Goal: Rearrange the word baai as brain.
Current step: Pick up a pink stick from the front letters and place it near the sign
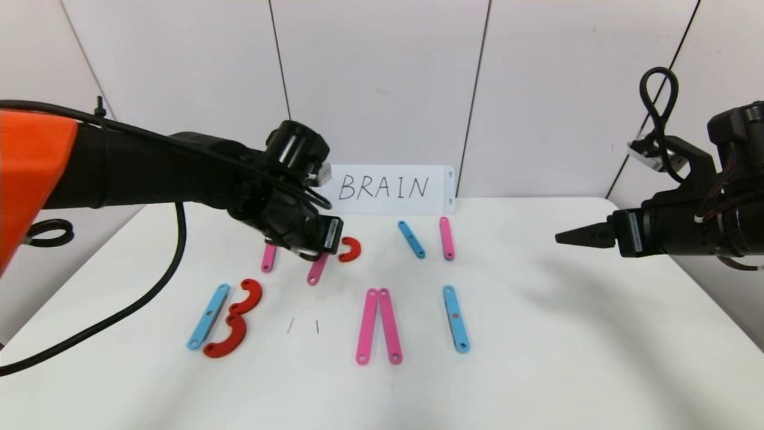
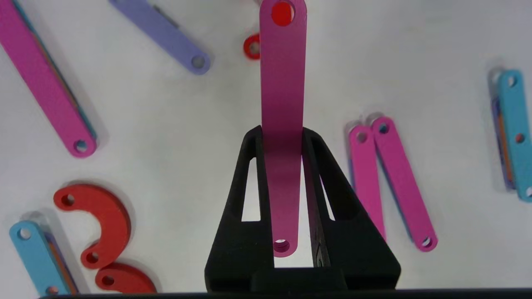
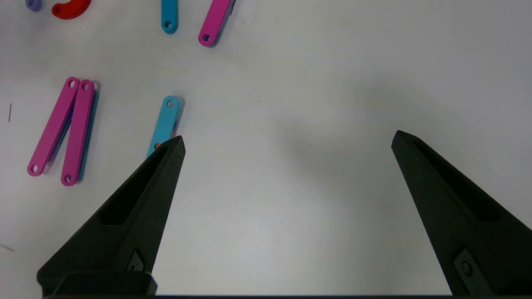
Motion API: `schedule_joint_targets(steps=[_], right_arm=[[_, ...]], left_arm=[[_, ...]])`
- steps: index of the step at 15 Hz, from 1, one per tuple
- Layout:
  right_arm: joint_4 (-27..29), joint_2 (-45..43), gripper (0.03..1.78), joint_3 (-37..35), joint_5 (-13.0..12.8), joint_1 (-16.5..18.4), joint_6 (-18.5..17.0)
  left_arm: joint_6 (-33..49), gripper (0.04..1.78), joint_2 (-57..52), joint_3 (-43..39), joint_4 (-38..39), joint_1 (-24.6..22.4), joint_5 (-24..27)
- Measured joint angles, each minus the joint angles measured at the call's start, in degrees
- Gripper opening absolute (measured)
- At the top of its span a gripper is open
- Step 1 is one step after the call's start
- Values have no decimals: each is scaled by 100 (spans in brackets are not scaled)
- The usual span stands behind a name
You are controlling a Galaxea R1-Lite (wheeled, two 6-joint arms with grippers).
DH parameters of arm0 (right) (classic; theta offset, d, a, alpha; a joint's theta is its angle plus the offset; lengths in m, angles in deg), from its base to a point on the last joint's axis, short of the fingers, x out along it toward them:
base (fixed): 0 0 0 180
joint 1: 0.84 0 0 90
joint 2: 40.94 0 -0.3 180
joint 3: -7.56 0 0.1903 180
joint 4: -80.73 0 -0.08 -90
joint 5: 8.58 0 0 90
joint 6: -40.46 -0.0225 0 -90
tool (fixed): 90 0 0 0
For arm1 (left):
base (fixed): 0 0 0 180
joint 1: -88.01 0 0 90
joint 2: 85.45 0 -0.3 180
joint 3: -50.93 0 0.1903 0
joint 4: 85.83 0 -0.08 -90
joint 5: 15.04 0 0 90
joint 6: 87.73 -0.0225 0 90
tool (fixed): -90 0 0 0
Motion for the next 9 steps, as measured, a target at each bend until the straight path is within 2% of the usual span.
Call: schedule_joint_targets(steps=[6,9], right_arm=[[-22,-9,174,6,9,73,2],[-24,-11,174,6,9,73,7]], left_arm=[[118,28,1054,1485,-13,354,-269],[291,28,1554,1887,138,522,-553]])
